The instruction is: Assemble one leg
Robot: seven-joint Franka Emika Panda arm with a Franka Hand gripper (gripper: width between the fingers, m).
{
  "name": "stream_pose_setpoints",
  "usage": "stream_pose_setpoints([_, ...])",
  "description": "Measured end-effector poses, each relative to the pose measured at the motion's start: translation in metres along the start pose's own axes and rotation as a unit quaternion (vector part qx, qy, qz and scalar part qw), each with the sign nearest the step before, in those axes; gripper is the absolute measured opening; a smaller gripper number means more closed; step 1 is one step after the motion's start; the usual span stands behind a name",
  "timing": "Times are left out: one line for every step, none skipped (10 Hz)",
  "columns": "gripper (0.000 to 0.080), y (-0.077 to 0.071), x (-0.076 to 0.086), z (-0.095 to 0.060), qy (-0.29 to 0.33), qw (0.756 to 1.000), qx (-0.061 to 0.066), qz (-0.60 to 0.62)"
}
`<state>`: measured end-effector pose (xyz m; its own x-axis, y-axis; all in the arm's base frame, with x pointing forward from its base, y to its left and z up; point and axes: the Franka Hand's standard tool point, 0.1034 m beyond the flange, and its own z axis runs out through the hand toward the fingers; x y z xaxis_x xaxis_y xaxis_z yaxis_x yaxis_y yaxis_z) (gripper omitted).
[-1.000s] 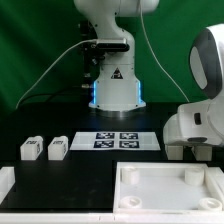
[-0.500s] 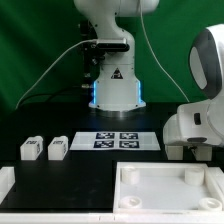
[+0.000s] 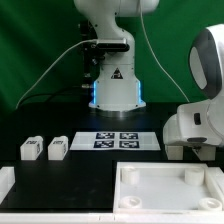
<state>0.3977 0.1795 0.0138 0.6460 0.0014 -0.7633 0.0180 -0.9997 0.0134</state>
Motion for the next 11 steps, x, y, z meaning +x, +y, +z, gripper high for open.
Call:
stream_pose_setpoints([0.029,0.0,0.0,0.0,0.0,1.0,0.0,0.0])
stream_pose_setpoints([0.029,0.0,0.0,0.0,0.0,1.0,0.0,0.0])
stream_pose_setpoints([0.0291,0.002,0.0,-0.005,0.002,1.0,-0.003,-0.009])
stream_pose_setpoints([0.0291,0.006,-0.002,-0.024,0.02,1.0,-0.008,-0.02])
stream_pose_setpoints([0.0291,0.01,-0.011,-0.047,0.039,0.999,-0.006,-0.03])
stream_pose_setpoints([0.0291,0.019,-0.02,-0.07,0.05,0.998,-0.002,-0.041])
stream_pose_setpoints([0.0291,0.027,-0.025,-0.093,0.079,0.996,0.005,-0.045])
stream_pose_setpoints([0.0291,0.034,-0.027,-0.114,0.135,0.99,0.013,-0.049])
stream_pose_setpoints([0.0291,0.047,-0.036,-0.137,0.211,0.976,0.021,-0.049])
stream_pose_setpoints([0.0291,0.054,-0.04,-0.144,0.267,0.962,0.025,-0.047])
stream_pose_setpoints([0.0291,0.052,-0.038,-0.142,0.306,0.951,0.026,-0.048])
